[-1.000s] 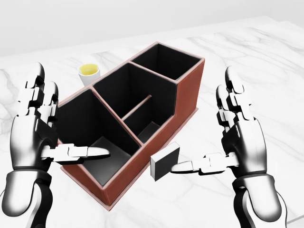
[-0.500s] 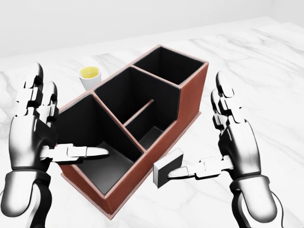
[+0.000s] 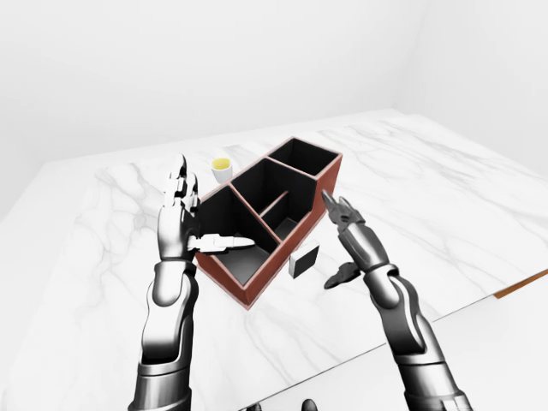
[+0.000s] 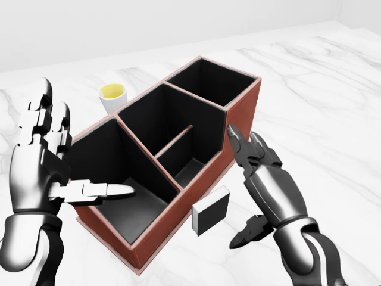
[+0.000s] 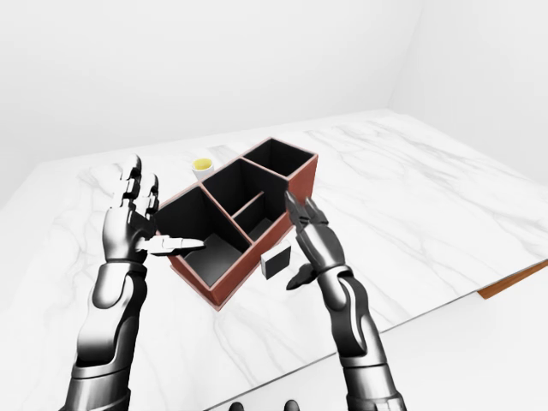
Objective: Pick up the book and place it in the left compartment of the caddy.
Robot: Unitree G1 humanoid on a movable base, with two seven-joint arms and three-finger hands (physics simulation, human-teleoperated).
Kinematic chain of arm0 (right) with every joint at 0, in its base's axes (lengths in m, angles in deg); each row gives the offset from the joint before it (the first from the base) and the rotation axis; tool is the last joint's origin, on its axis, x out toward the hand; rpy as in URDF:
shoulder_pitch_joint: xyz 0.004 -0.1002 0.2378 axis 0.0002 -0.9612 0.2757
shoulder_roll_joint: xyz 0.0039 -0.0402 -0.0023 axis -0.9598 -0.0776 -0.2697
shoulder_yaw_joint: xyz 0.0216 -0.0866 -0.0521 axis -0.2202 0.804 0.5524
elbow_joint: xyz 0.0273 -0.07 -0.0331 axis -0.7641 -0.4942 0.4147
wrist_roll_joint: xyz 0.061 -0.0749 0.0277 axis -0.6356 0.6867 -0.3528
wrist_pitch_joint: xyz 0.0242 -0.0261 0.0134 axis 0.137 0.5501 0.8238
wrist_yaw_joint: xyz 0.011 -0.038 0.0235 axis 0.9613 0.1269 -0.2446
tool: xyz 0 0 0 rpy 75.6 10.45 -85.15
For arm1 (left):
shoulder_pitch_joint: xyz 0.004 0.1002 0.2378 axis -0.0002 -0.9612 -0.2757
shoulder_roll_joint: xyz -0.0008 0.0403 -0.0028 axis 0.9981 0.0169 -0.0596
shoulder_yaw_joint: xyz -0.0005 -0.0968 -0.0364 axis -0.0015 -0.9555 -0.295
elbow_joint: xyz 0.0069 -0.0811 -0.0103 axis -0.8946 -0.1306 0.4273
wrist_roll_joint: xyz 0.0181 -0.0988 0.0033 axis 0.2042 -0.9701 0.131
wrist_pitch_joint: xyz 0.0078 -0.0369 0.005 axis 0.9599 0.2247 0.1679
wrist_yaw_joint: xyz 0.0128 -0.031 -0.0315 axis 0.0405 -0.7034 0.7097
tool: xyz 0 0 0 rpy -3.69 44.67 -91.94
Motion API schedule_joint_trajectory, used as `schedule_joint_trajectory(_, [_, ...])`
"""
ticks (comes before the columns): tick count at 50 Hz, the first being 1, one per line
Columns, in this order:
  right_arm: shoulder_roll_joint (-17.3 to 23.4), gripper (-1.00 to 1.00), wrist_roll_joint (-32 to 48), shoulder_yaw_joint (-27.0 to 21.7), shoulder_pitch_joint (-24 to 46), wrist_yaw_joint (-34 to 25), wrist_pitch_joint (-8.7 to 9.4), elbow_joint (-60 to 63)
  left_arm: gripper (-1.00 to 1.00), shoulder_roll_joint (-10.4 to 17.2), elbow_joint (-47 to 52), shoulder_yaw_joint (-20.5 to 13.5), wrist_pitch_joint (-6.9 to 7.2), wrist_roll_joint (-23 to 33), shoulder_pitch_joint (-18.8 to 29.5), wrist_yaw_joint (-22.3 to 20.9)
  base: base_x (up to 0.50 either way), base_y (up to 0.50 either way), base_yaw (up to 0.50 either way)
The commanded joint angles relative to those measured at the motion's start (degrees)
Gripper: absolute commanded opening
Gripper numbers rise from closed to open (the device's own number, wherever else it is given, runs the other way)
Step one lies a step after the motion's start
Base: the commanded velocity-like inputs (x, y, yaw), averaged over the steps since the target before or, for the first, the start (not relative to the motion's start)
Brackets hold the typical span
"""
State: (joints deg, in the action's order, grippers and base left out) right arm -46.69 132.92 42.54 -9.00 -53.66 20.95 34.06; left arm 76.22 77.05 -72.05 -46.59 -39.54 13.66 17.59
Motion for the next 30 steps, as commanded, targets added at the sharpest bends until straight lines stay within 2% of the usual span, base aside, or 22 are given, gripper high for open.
schedule_joint_trajectory(1, [0.49,1.0,15.16,1.57,4.34,0.96,0.0,-9.58,1.0,0.01,-0.3,-0.04,0.0,0.08,-0.22,-0.11,0.0,0.0,0.0])
schedule_joint_trajectory(6, [-0.04,1.0,18.86,3.33,6.83,3.52,0.0,-15.2,1.0,-0.07,-0.41,0.07,0.0,0.16,-0.34,-0.11,0.0,0.0,0.0])
schedule_joint_trajectory(13, [-3.06,1.0,23.58,6.21,19.2,7.65,0.0,-32.07,1.0,-0.13,-0.72,0.1,0.0,0.24,-0.53,-0.14,0.0,0.0,0.0])
schedule_joint_trajectory(20, [-4.14,1.0,24.95,6.96,24.88,10.53,0.0,-41.78,1.0,-0.17,-0.87,0.21,0.0,0.36,-0.57,-0.12,0.0,0.0,0.0])
schedule_joint_trajectory(30, [-4.41,1.0,23.9,7.06,24.01,9.1,0.0,-43.28,1.0,-0.17,-0.82,0.15,0.0,0.32,-0.66,-0.14,0.0,0.0,0.0])
